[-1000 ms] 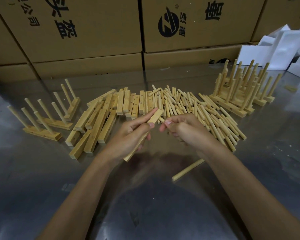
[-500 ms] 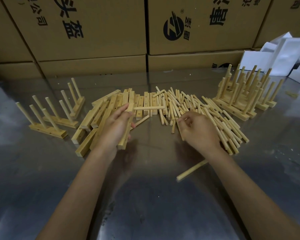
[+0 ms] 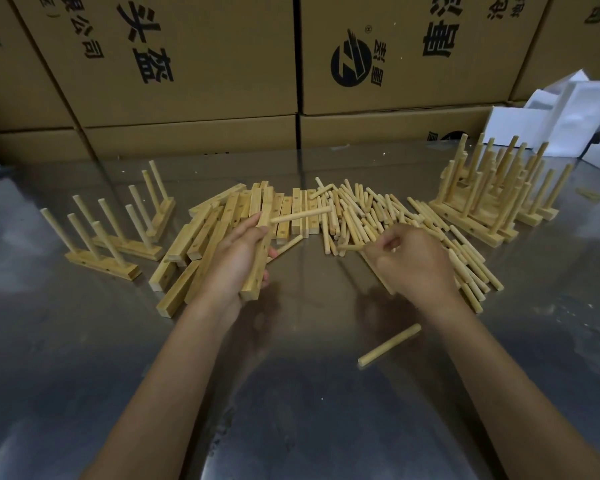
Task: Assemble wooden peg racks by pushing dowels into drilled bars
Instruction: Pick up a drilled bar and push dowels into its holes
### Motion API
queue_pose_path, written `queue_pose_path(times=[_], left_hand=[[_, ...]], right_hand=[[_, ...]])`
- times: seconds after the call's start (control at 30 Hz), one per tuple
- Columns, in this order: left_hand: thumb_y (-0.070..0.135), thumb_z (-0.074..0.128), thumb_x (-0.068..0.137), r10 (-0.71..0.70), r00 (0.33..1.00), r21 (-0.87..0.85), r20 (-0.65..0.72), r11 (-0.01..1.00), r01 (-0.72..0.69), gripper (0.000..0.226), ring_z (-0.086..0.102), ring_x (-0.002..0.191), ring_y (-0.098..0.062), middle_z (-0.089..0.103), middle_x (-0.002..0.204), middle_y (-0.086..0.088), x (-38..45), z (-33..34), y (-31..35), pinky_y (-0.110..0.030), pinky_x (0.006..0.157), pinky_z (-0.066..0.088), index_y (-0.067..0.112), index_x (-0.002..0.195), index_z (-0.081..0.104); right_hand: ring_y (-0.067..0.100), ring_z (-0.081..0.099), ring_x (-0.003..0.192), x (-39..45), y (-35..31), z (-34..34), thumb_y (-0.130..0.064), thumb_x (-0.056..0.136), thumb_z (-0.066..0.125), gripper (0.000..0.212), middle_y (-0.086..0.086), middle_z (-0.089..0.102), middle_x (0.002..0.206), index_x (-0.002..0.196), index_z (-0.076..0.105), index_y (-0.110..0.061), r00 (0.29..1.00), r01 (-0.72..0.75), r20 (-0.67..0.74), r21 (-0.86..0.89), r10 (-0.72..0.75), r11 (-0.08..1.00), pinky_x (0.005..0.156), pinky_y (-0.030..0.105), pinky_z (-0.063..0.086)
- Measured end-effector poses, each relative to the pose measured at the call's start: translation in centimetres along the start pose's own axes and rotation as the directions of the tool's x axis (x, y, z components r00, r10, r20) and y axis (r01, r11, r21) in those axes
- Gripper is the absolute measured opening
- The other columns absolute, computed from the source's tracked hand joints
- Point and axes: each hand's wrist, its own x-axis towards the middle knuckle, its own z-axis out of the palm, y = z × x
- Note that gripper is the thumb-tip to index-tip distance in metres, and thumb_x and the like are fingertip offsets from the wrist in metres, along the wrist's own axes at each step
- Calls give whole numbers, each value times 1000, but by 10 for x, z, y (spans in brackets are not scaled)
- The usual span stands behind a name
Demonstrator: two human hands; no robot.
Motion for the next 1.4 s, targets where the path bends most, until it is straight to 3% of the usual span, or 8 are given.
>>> queue_pose_path(times=[0.13,0.23,0.37,0.47,0.57,0.87,1.13,1.4], left_hand=[[27,52,103,-12,1000,-39,21,999,13,36,52,48,-11,65,72,-1,0,0,0,-25,42,44,34,138,56],[28,51,103,-31,998,-60,58,998,34,33,52,47,-11,66,69,1,-2,3,0,-24,41,44,36,135,57],[29,52,103,-17,996,-40,91,999,21,30,52,48,-11,67,70,2,-8,10,0,-24,42,44,39,131,59],[29,52,103,-5,992,-9,124,1000,6,34,52,51,-11,66,72,1,-13,16,0,-25,46,44,39,135,59],[29,55,102,0,990,13,144,1000,-2,32,58,54,-8,69,81,0,-19,23,0,-25,47,45,41,131,62],[30,49,104,20,987,112,157,993,-38,31,55,50,-7,68,84,-4,-24,28,-1,-27,46,42,59,106,61],[29,41,107,24,988,148,154,988,-47,31,51,48,-7,60,89,0,-23,28,-4,-25,43,39,48,129,52],[27,37,109,71,980,172,187,979,-104,33,49,51,-4,56,100,-6,-26,33,-4,-23,44,37,46,134,45]], right_hand=[[8,69,90,-1,-17,-10,-26,87,75,7,-5,75,87,86,73,-19,999,-49,23,592,43,804,81,25,52],[11,74,83,-12,-27,-12,-24,94,66,11,0,77,84,99,70,-15,996,22,42,757,-82,653,75,23,57],[13,55,50,-33,-38,7,-33,104,47,18,2,59,64,102,61,-23,940,217,94,574,-327,790,45,20,42],[9,44,50,-42,-40,23,-37,107,36,23,-2,52,62,99,56,-28,911,325,136,349,-390,879,48,30,31],[3,52,58,-43,-41,23,-31,101,37,23,-12,57,64,85,53,-37,917,343,146,186,-371,921,49,21,30],[2,38,58,-45,-38,21,-29,98,49,7,-19,33,80,92,50,-32,839,533,146,-36,-524,845,51,20,20],[14,51,59,-44,-40,10,-26,97,55,16,-17,33,88,111,63,-29,773,630,201,-132,-602,765,47,24,21],[12,47,60,-45,-40,11,-21,97,57,11,-17,37,82,99,68,-21,790,609,142,-62,-597,791,53,27,30]])
